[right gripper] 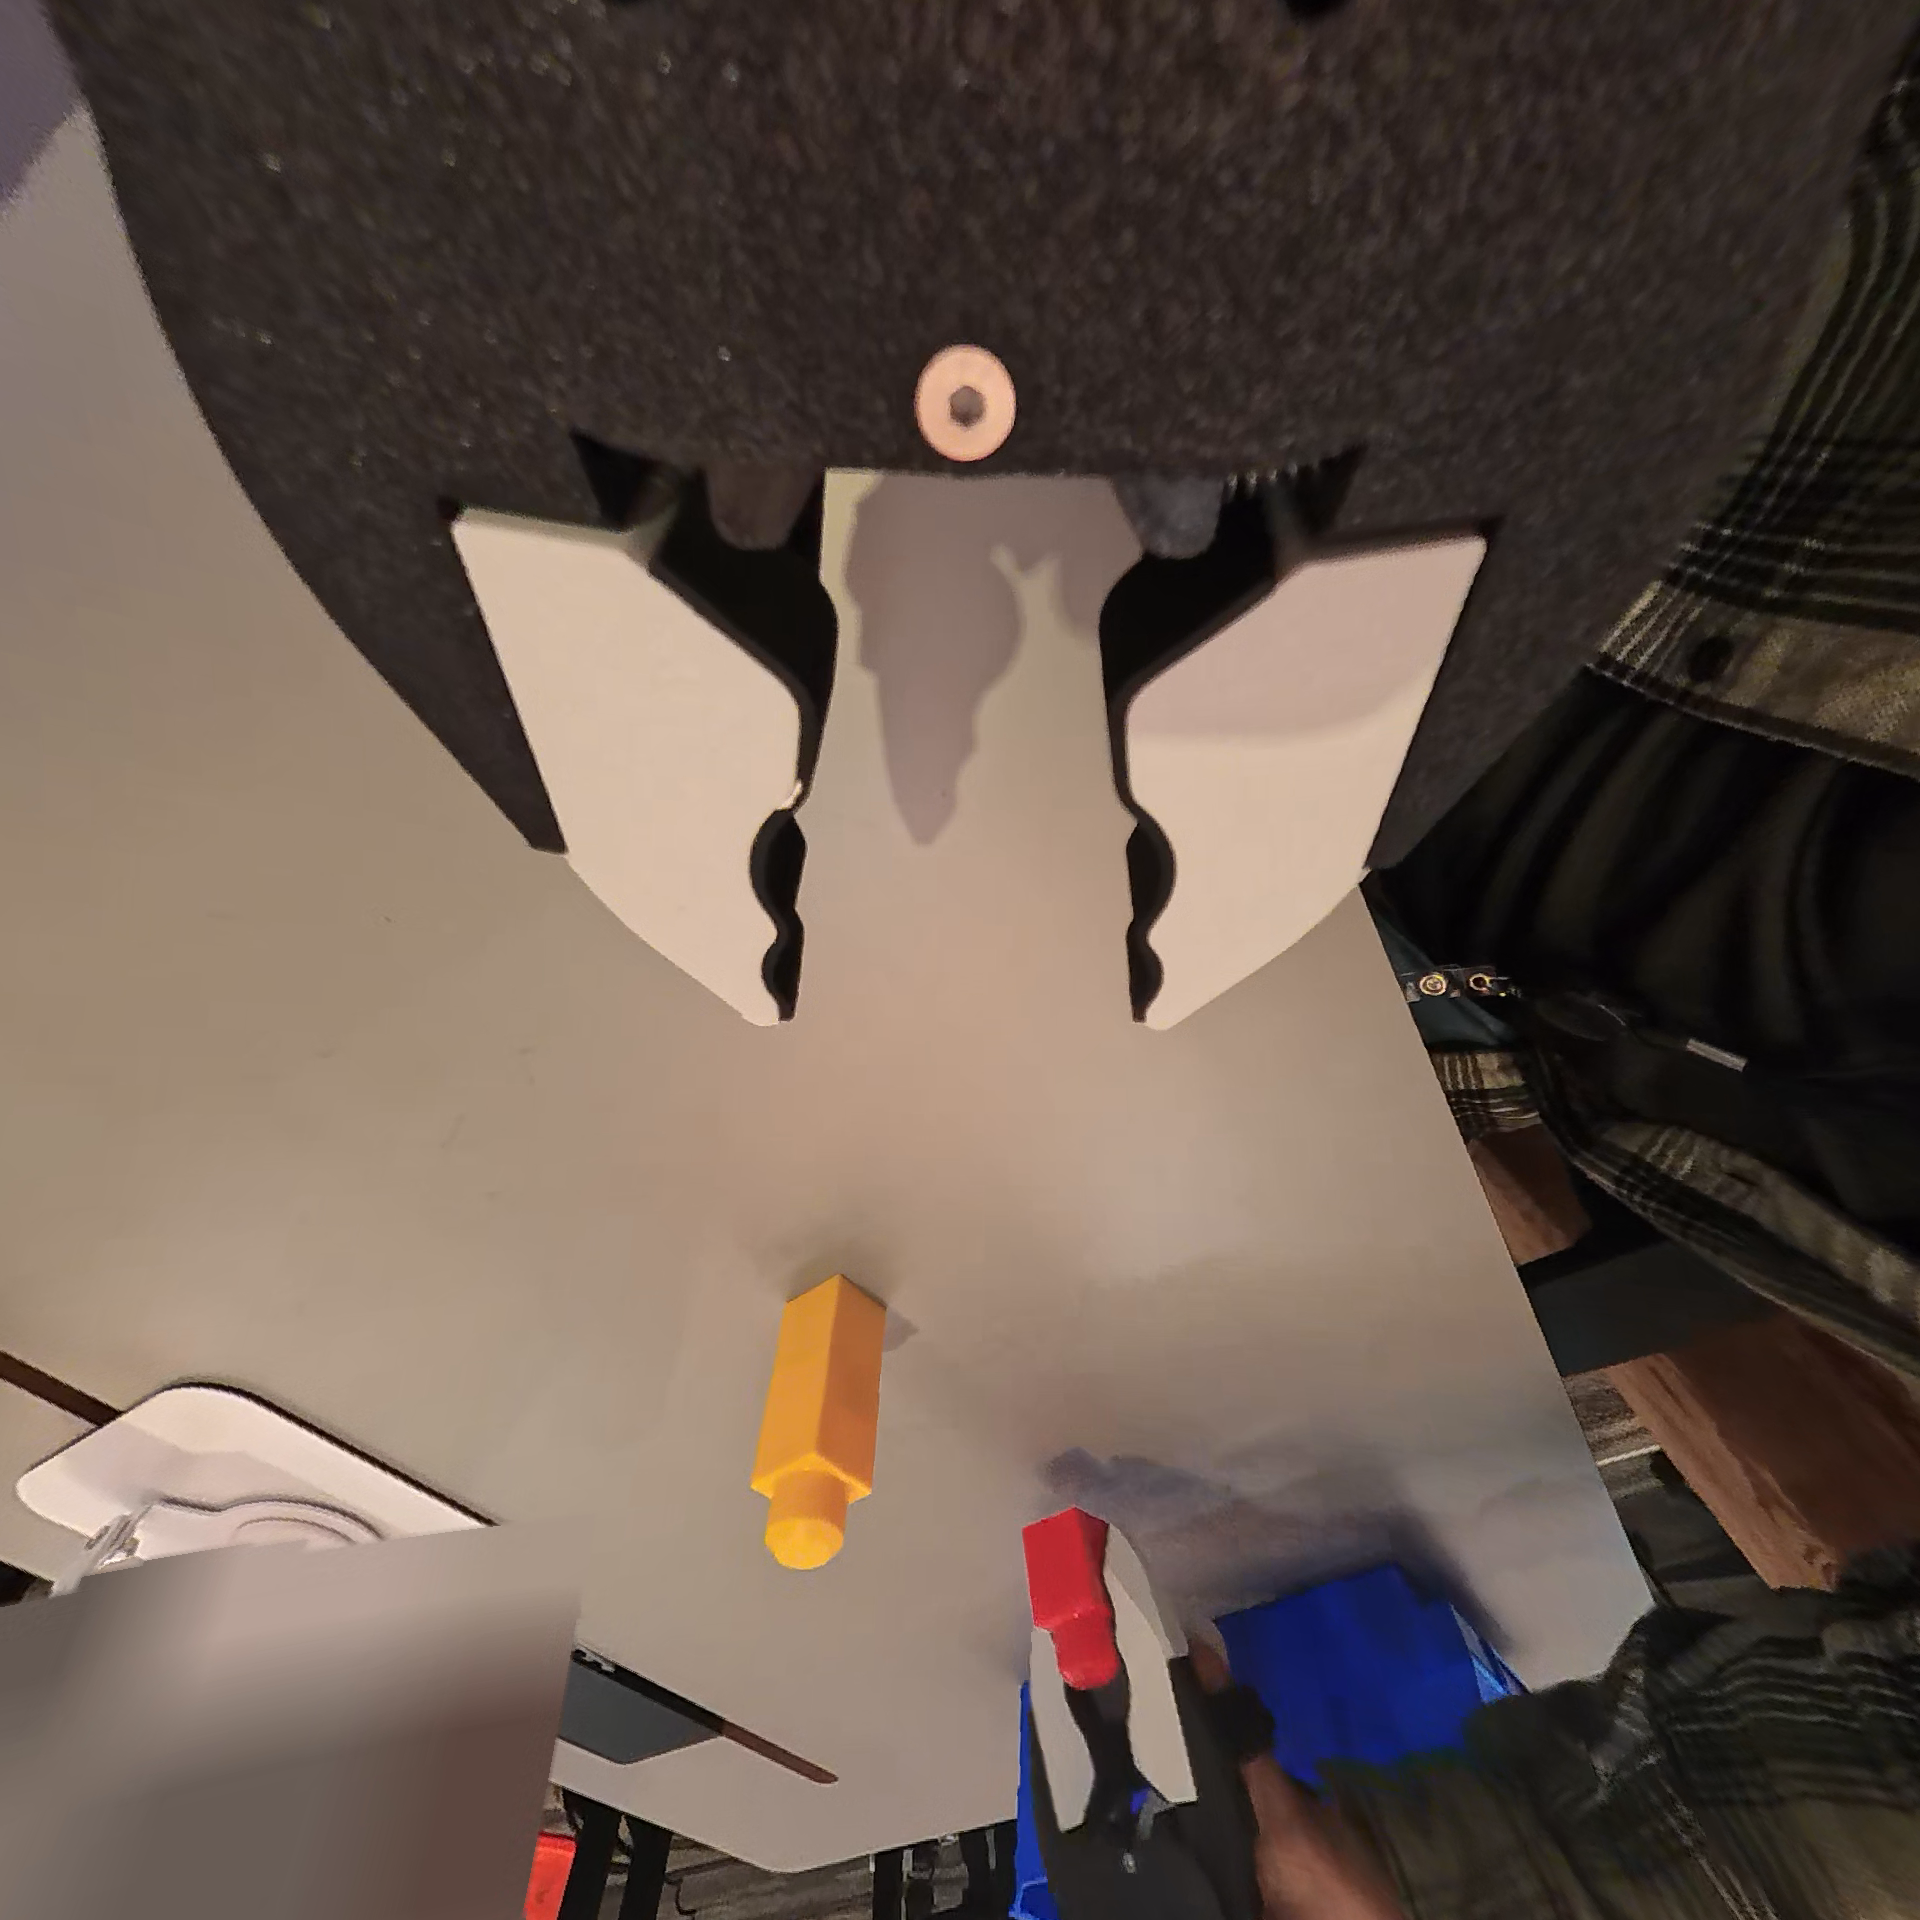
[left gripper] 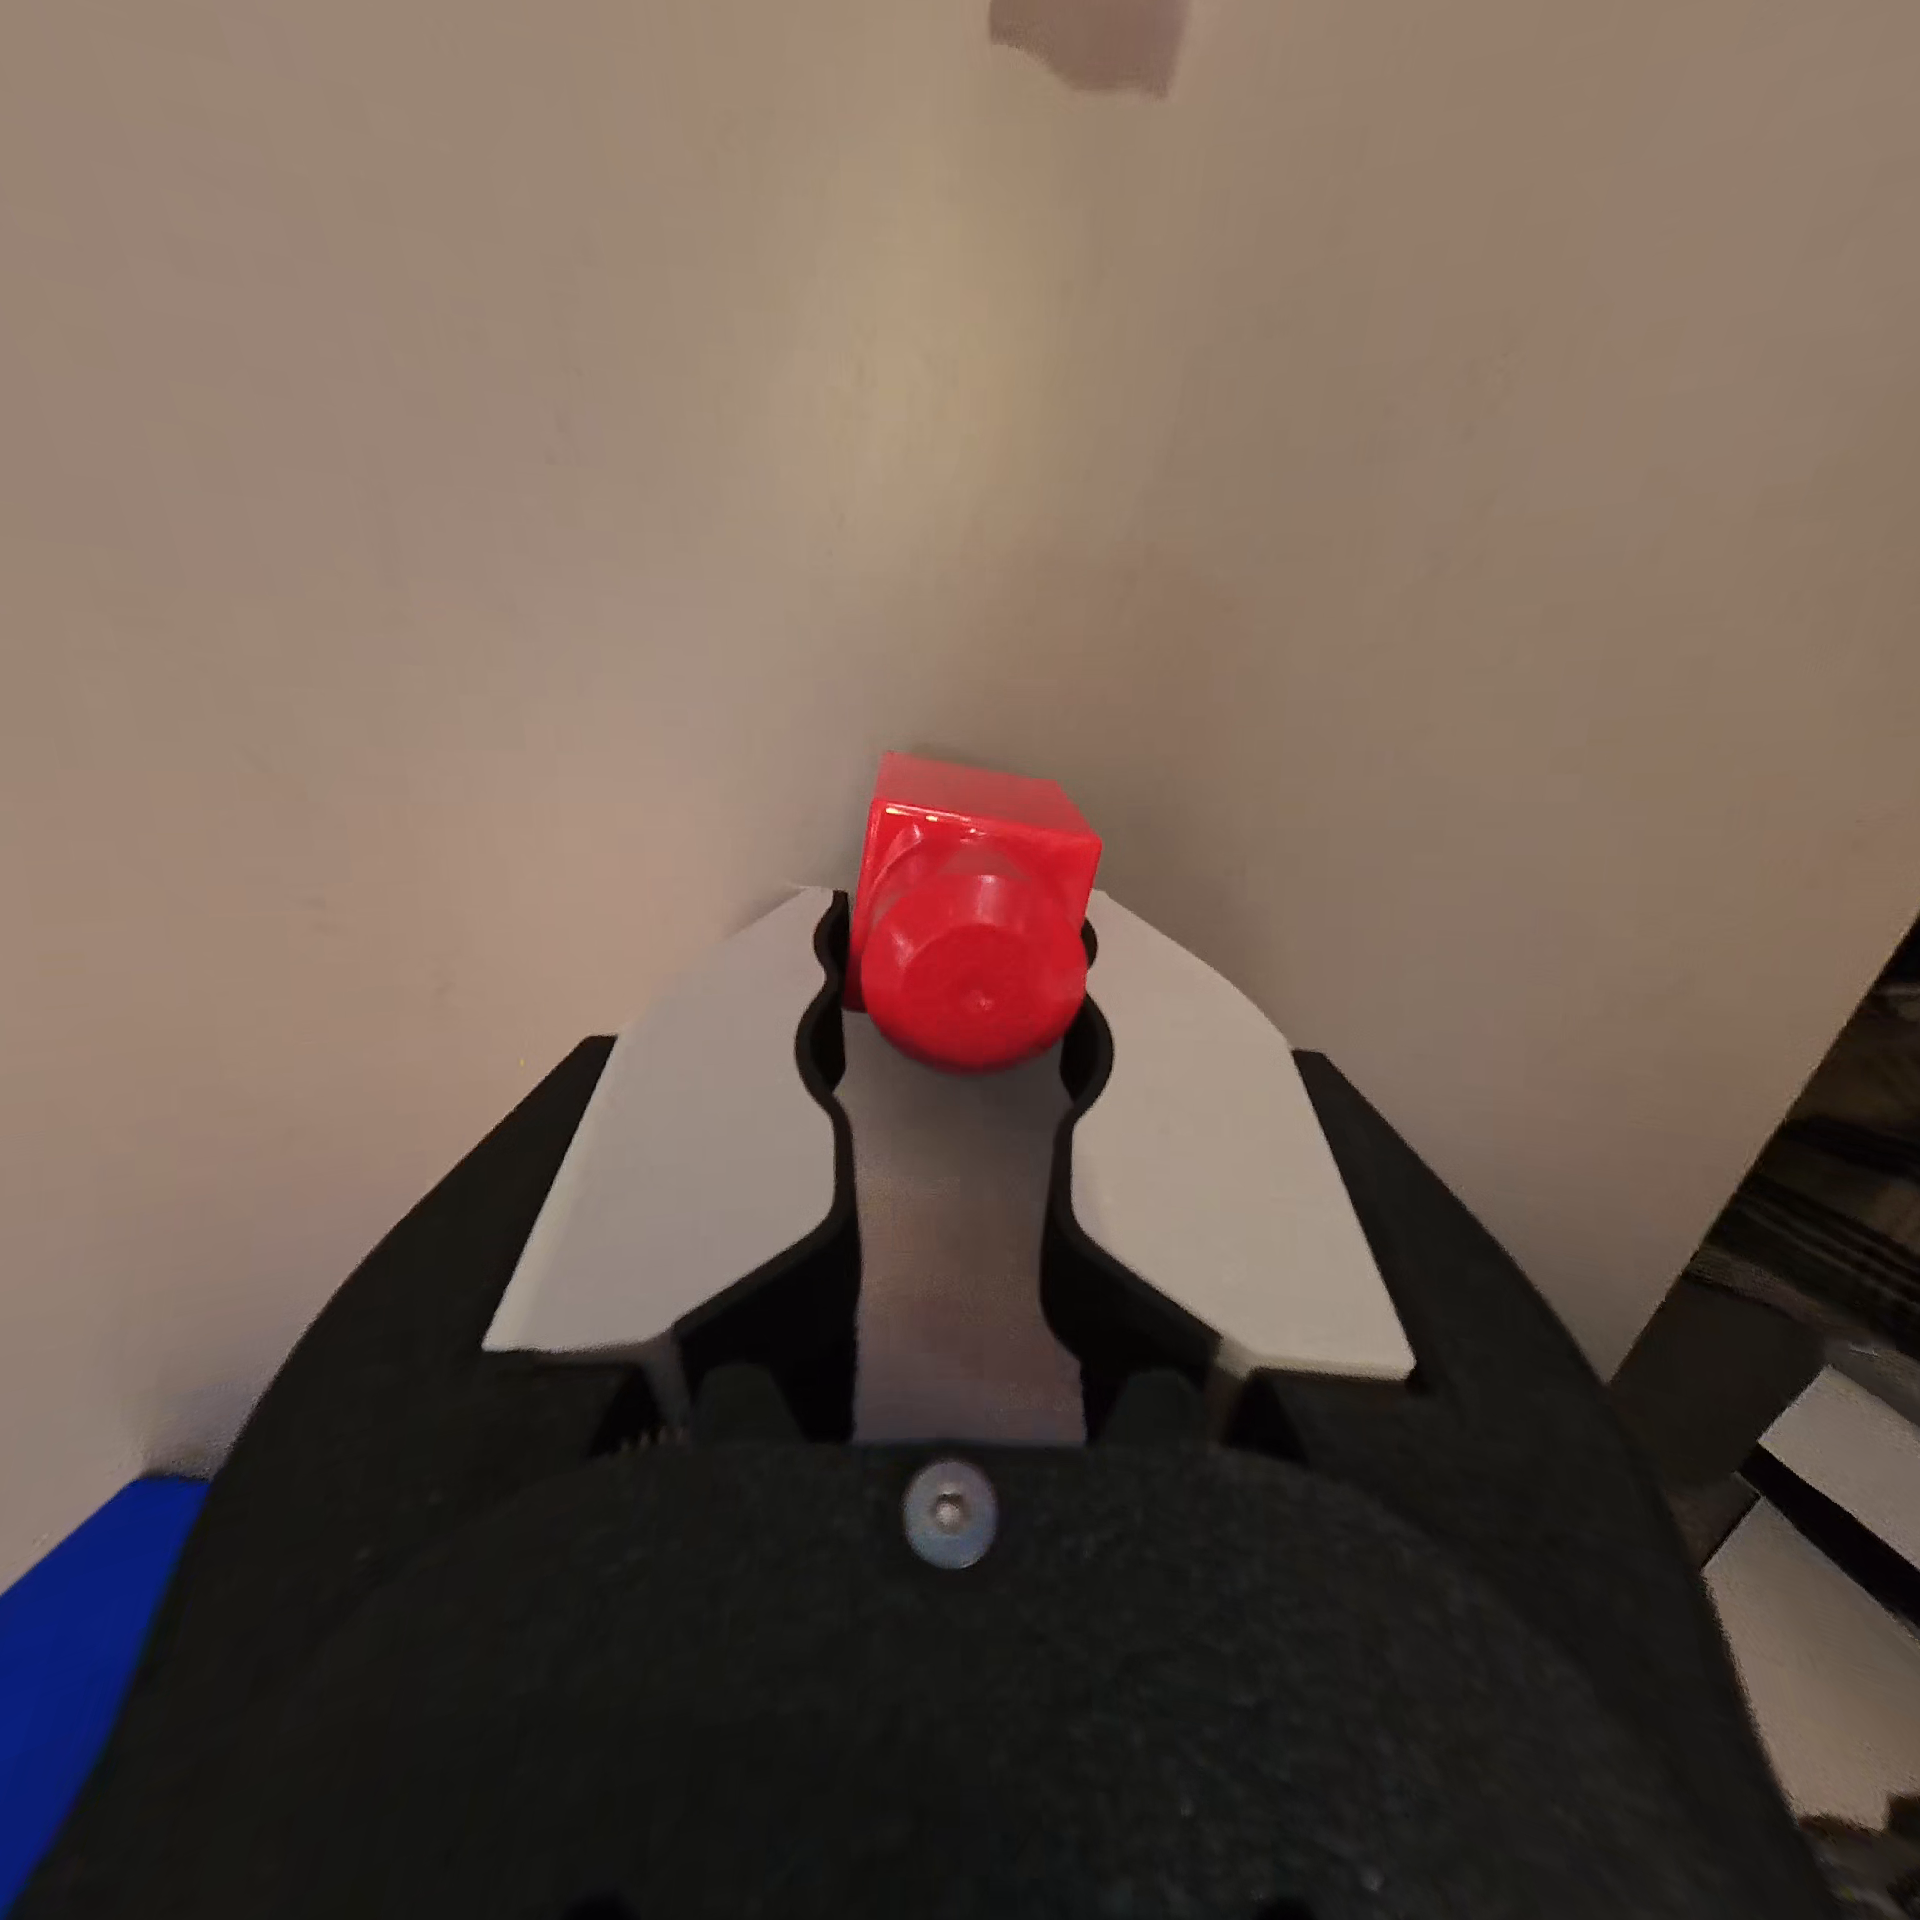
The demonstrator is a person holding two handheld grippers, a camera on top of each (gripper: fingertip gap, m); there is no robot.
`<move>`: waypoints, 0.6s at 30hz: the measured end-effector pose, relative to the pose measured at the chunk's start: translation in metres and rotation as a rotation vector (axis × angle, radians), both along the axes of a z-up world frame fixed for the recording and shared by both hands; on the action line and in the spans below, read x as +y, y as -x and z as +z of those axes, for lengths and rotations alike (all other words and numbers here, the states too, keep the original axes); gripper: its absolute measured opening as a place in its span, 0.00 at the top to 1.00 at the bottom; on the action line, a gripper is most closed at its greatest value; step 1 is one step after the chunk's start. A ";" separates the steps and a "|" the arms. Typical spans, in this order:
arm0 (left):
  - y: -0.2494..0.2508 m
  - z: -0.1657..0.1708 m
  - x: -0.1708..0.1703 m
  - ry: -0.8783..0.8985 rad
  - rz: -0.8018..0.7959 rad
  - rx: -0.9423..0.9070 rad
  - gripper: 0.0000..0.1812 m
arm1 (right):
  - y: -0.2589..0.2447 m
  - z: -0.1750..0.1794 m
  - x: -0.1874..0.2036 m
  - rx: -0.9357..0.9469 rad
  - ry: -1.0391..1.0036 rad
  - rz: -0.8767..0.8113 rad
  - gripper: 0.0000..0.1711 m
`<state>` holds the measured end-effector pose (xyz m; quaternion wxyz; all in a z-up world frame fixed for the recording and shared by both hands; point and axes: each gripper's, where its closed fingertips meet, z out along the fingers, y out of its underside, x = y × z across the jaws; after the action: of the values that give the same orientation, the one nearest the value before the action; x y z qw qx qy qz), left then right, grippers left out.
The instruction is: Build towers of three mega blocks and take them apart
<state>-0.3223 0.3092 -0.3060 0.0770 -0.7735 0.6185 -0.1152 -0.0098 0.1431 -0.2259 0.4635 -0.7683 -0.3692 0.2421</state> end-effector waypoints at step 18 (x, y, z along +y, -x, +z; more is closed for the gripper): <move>-0.071 -0.029 0.000 0.023 -0.084 0.003 0.79 | 0.009 -0.009 0.001 -0.064 0.054 0.029 0.64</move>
<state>-0.2515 0.3088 -0.3350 0.0624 -0.7477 0.6493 -0.1240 -0.0189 0.1439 -0.2351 0.4269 -0.7824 -0.3883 0.2341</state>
